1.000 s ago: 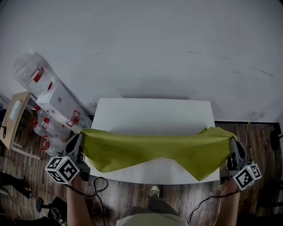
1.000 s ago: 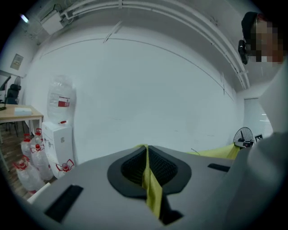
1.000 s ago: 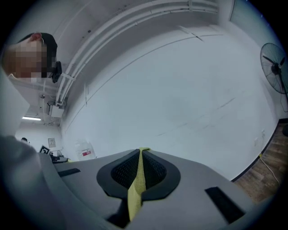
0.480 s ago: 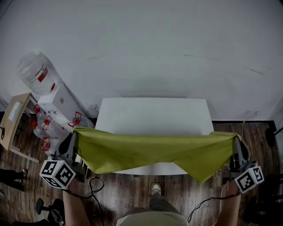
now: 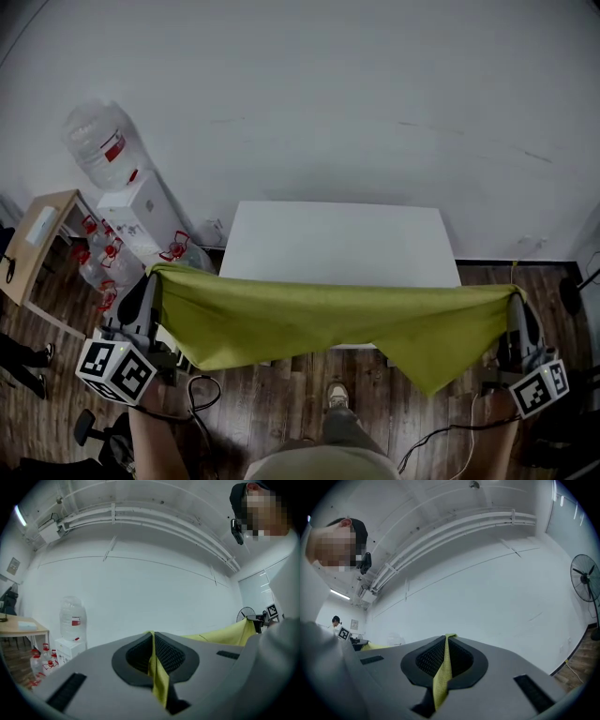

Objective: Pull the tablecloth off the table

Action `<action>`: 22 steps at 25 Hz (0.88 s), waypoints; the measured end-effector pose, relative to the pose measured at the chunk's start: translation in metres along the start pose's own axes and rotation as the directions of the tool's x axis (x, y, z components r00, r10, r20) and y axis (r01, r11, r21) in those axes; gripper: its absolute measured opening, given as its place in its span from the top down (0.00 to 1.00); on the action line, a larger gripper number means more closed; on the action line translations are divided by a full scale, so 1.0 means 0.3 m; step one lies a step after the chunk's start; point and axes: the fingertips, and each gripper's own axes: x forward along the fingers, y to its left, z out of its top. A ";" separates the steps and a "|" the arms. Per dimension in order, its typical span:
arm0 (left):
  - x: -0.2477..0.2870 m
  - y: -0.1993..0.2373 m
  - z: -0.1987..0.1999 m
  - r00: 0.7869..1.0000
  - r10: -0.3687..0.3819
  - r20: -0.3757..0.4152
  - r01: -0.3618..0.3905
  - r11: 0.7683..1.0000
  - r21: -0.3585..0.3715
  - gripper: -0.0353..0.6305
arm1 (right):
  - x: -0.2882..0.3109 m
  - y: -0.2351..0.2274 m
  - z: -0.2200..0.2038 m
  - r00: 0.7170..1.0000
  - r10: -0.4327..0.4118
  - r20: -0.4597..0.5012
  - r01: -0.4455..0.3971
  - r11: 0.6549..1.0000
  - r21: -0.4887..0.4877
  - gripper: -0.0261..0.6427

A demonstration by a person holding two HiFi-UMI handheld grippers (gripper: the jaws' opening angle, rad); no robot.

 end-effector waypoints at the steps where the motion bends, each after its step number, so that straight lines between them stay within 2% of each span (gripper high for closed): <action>1: -0.037 0.003 0.003 1.000 -0.004 0.002 0.004 1.000 0.001 0.91 | -0.033 0.025 0.007 1.000 0.001 -0.001 -0.001 1.000 -0.008 0.92; 11: -0.347 -0.003 0.027 0.999 -0.043 0.004 0.043 0.999 0.020 0.91 | -0.342 0.208 0.043 0.999 -0.035 -0.027 0.034 0.998 -0.046 0.92; 22: -0.551 -0.048 0.068 0.997 -0.070 0.012 0.069 0.997 0.041 0.91 | -0.579 0.308 0.089 0.996 -0.074 -0.059 0.068 0.994 -0.088 0.92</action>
